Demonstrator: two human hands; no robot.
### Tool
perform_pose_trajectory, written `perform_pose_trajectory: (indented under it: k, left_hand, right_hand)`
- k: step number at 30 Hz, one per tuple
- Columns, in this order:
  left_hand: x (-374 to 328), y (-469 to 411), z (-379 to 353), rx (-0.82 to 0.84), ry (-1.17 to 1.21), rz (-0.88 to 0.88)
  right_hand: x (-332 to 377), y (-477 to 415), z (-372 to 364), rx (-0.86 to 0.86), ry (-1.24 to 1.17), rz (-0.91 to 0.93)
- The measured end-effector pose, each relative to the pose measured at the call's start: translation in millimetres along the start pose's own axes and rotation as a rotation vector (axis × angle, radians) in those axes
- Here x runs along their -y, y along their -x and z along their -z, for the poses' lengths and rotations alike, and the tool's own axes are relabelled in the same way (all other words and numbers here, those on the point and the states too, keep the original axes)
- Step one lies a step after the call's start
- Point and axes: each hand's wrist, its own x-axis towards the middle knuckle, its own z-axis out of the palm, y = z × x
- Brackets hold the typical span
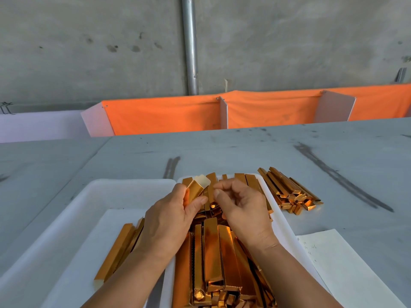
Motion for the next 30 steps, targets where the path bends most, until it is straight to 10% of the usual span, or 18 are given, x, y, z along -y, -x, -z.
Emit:
perform_pose_trajectory:
  k: [30]
  left_hand:
    - [-9.1,5.2,1.3,0.025,-0.174,-0.248]
  right_hand:
    - [-3.3,-5.4,2.6,0.071,-0.046,-0.043]
